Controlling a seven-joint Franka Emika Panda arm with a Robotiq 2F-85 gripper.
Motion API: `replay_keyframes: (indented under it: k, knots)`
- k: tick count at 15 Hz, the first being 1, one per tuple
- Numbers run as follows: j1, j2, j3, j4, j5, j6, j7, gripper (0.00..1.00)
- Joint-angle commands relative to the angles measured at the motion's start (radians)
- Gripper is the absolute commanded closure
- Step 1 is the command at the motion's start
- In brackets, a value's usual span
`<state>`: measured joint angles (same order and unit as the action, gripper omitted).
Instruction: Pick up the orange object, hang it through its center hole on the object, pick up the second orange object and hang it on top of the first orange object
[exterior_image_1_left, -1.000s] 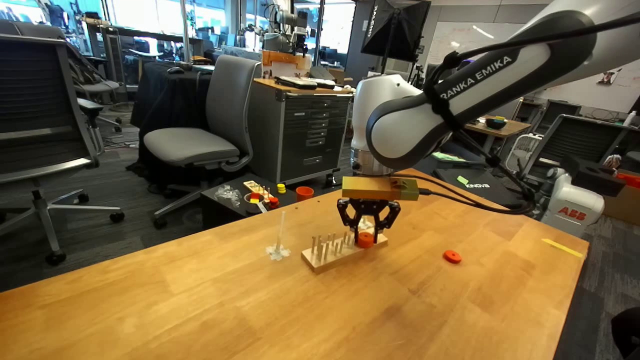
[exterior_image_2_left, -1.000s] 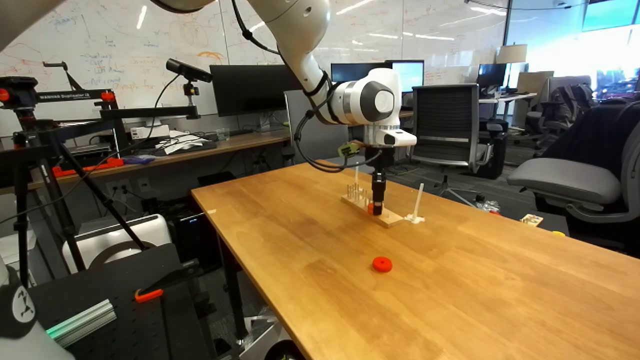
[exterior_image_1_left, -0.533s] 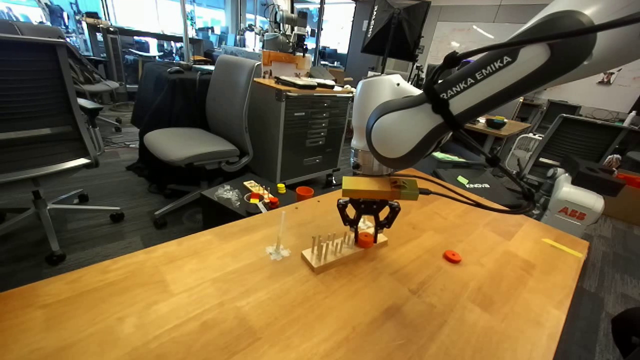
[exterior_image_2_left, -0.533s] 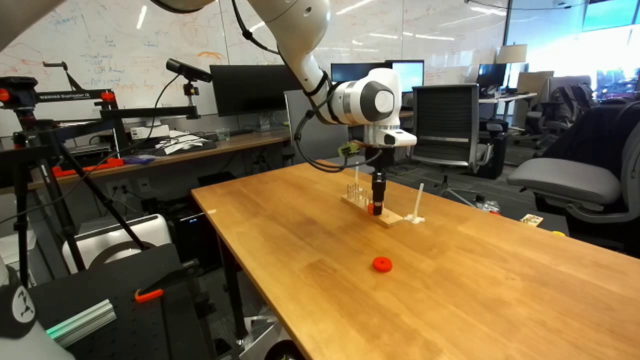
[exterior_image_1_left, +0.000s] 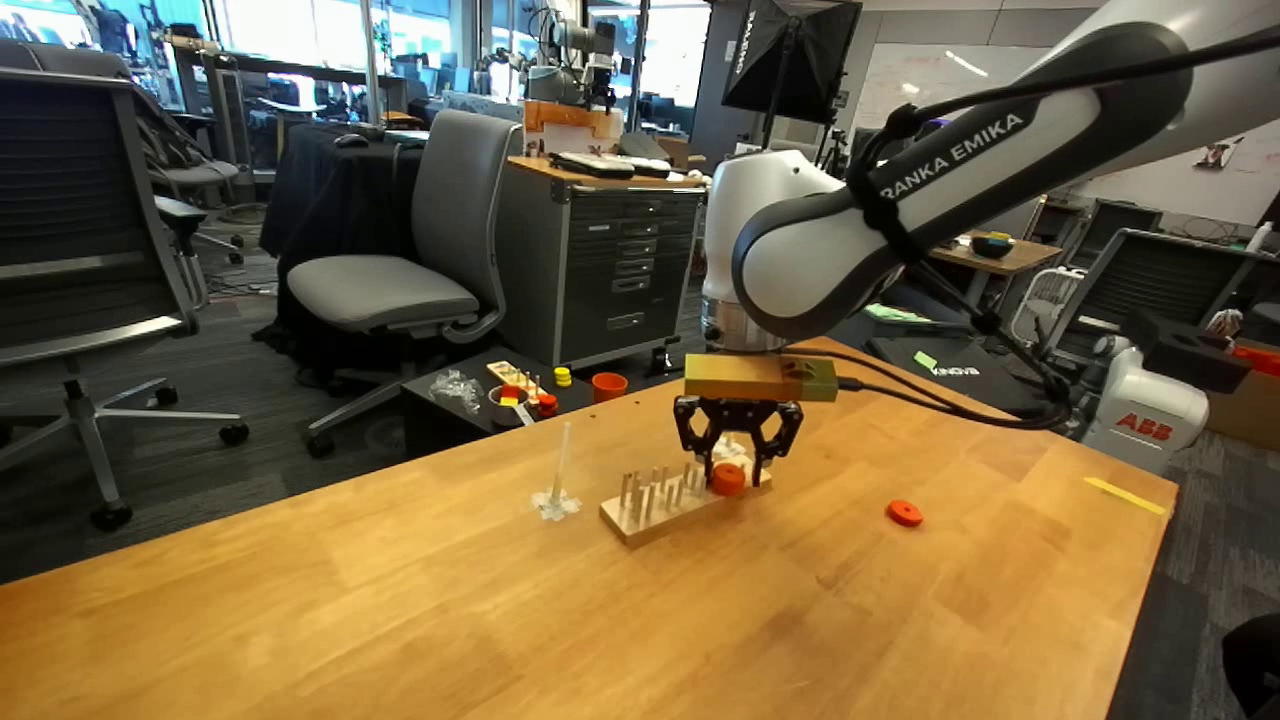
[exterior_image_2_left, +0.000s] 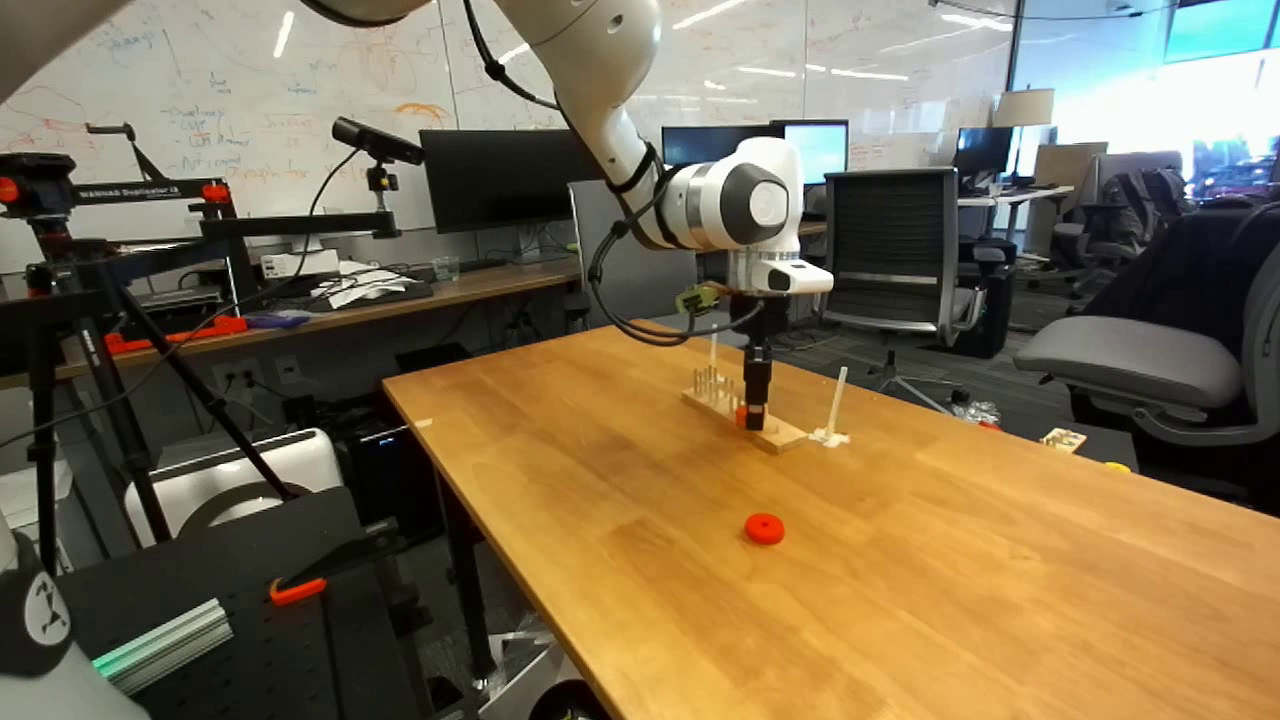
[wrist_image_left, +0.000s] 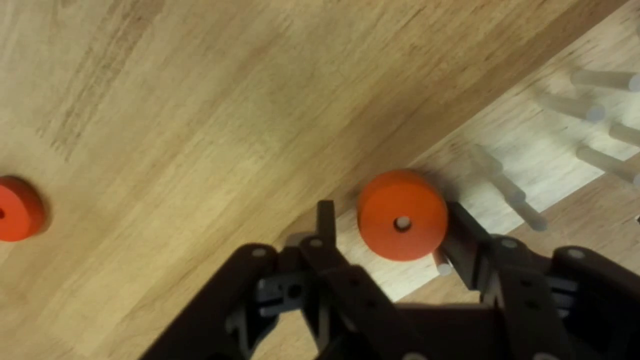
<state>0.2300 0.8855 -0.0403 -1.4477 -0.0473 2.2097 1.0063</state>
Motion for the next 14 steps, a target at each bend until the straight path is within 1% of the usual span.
replay_keyframes:
  k: [1,2,3,9,14]
  knots:
    - [0.007,0.004,-0.009,0.005,0.01,-0.003,-0.005,0.11]
    - [0.007,0.005,-0.009,0.005,0.01,-0.004,-0.006,0.02]
    - [0.006,0.005,-0.009,0.004,0.011,-0.006,-0.006,0.0]
    - [0.009,-0.023,-0.009,-0.01,0.011,0.003,-0.003,0.0]
    - [0.031,-0.074,-0.009,-0.02,-0.001,0.009,0.006,0.0]
